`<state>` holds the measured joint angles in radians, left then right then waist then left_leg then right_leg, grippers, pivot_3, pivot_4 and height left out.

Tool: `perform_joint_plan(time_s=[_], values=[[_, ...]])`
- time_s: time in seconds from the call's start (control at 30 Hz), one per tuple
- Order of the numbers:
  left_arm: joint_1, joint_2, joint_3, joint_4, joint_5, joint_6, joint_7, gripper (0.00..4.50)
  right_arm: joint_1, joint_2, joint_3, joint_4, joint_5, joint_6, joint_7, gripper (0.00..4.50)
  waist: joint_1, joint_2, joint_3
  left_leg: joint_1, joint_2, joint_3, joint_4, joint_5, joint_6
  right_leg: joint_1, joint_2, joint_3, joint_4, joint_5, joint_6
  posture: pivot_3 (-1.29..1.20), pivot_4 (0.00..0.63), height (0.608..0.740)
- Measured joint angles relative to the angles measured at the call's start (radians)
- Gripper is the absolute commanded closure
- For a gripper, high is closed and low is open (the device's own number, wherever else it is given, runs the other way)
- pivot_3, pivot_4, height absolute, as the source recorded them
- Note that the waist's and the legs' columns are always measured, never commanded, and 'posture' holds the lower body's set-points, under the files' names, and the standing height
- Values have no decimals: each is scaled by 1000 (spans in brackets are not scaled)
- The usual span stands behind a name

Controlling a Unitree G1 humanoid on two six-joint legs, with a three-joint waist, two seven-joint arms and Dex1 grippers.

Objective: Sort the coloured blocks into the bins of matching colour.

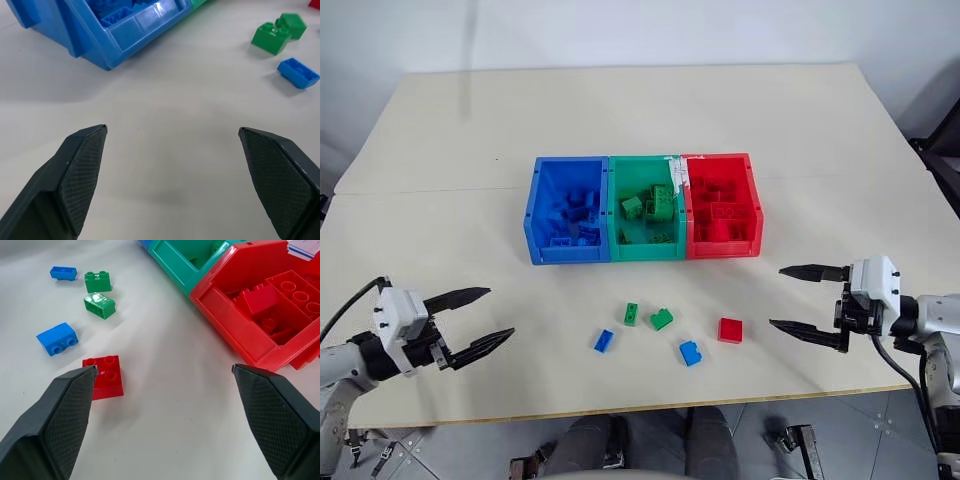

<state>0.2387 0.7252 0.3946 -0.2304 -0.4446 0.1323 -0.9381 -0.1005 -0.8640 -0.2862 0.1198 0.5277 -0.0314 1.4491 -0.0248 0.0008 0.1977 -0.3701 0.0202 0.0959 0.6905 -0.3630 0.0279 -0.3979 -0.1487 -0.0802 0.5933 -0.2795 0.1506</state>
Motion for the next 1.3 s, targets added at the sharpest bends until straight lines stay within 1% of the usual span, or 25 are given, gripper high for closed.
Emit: perform_joint_plan(time_s=[0.1,0.2,0.33,0.4,0.47,0.57,0.67,0.8,0.9,1.03,1.13,1.23,1.3], values=[[-21,0,-17,1,10,-1,8,17,2,0,-1,0,2,-11,0,0,2,0,0,0,0,0,0,0,0,0,0,0,0,0,0,0,150,740],[-64,-1,-47,0,9,2,1,17,37,0,-23,0,7,-15,2,0,10,0,0,0,0,0,0,0,0,0,0,0,0,0,0,0,150,740],[-119,-9,-164,-4,46,-4,-17,17,122,-40,-118,39,12,-38,20,0,27,0,0,0,-2,0,1,0,1,0,-1,0,0,0,0,0,150,740],[-144,-42,-239,-37,51,-2,-21,17,178,-65,-188,95,6,-93,43,0,35,0,0,0,-3,0,1,-1,2,2,-1,0,-1,0,0,0,150,740],[-159,-56,-300,-67,53,-2,-32,17,213,-75,-229,130,0,-128,52,0,32,-1,-1,0,-2,1,1,-1,3,2,-1,0,-1,0,1,0,150,740],[-209,-56,-359,-83,56,-3,-60,17,263,-78,-246,167,-30,-193,65,0,26,-1,-1,1,-3,1,2,0,2,2,0,0,0,0,1,0,150,740],[-219,-55,-381,-123,45,-2,-79,17,286,-79,-243,192,-47,-224,69,0,16,-1,-1,3,-1,3,2,0,1,2,0,0,0,0,1,0,150,740],[-205,-44,-380,-179,11,24,-91,17,247,-77,-184,134,-46,-169,47,0,5,0,-1,3,1,3,6,0,1,2,0,0,1,0,1,0,150,740],[-165,-38,-361,-192,0,35,-89,17,214,-67,-78,21,-45,-87,25,0,0,0,-1,3,2,2,8,0,0,2,0,0,2,0,0,0,150,740],[-107,-37,-317,-195,-2,11,-91,17,126,-66,59,-52,-65,39,-4,0,0,0,0,3,2,1,8,0,0,2,-1,0,2,0,0,0,150,740],[-63,-34,-274,-194,-7,-2,-98,17,59,-50,144,-69,-97,79,-22,0,1,0,0,1,2,1,8,-1,-1,1,-1,-1,2,0,-1,0,150,740],[-18,-31,-215,-185,-10,-10,-97,17,-17,6,216,-53,-131,78,-38,0,1,0,0,1,2,0,8,-1,-1,0,-1,-2,1,0,-2,0,150,740],[2,-30,-195,-181,-8,-21,-97,17,-35,24,248,-37,-146,74,-40,0,5,0,0,0,2,0,8,-1,-1,0,-1,-2,1,0,-2,0,150,740]])
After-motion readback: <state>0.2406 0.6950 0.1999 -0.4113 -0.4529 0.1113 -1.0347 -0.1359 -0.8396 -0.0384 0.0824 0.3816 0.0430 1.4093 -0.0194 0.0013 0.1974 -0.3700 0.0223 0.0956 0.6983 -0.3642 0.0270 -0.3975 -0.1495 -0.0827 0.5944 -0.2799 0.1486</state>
